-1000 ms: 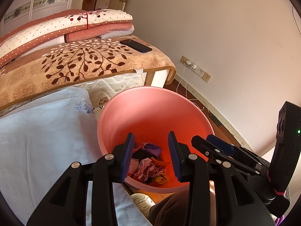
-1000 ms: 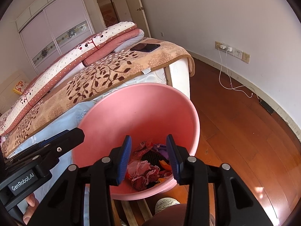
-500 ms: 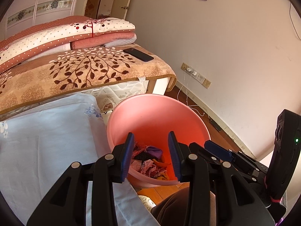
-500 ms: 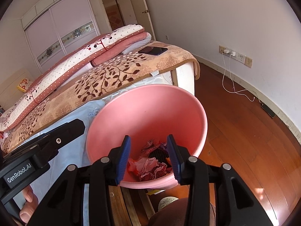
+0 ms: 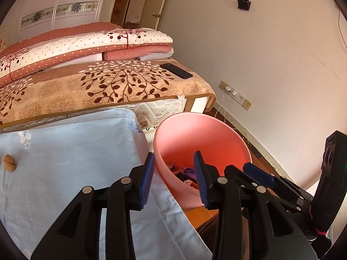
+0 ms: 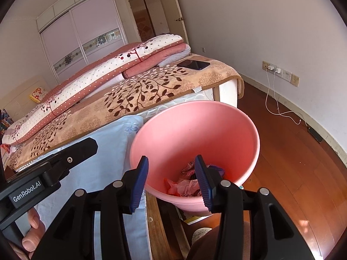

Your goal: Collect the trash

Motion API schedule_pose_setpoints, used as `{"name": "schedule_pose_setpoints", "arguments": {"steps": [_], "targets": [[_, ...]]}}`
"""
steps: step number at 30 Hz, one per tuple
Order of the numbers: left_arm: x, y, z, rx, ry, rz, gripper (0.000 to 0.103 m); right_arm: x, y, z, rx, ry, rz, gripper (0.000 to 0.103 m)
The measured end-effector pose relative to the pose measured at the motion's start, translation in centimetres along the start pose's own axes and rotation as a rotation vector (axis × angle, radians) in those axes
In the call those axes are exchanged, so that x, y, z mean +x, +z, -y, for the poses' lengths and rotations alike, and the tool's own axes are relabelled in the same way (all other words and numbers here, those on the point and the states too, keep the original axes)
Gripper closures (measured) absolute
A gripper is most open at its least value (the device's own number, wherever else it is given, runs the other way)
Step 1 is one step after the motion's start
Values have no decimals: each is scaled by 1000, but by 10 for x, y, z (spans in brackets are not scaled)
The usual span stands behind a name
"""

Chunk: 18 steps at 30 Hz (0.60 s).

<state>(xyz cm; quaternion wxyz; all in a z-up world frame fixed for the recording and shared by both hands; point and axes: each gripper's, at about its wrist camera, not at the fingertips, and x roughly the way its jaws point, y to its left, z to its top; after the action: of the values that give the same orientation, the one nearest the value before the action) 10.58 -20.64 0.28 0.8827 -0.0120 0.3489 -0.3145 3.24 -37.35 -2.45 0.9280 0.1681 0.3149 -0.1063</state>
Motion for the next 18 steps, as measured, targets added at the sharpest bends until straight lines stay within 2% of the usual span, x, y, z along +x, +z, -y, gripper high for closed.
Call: {"name": "schedule_pose_setpoints", "arguments": {"steps": [11,18], "targets": [[-35,-18,-51,-87,91,15,66,1,-19,-56,-104,79,-21,59],[-46,-29,-70,-113,146,10,66,6,-34,-79,-160,109,-61,59]]}}
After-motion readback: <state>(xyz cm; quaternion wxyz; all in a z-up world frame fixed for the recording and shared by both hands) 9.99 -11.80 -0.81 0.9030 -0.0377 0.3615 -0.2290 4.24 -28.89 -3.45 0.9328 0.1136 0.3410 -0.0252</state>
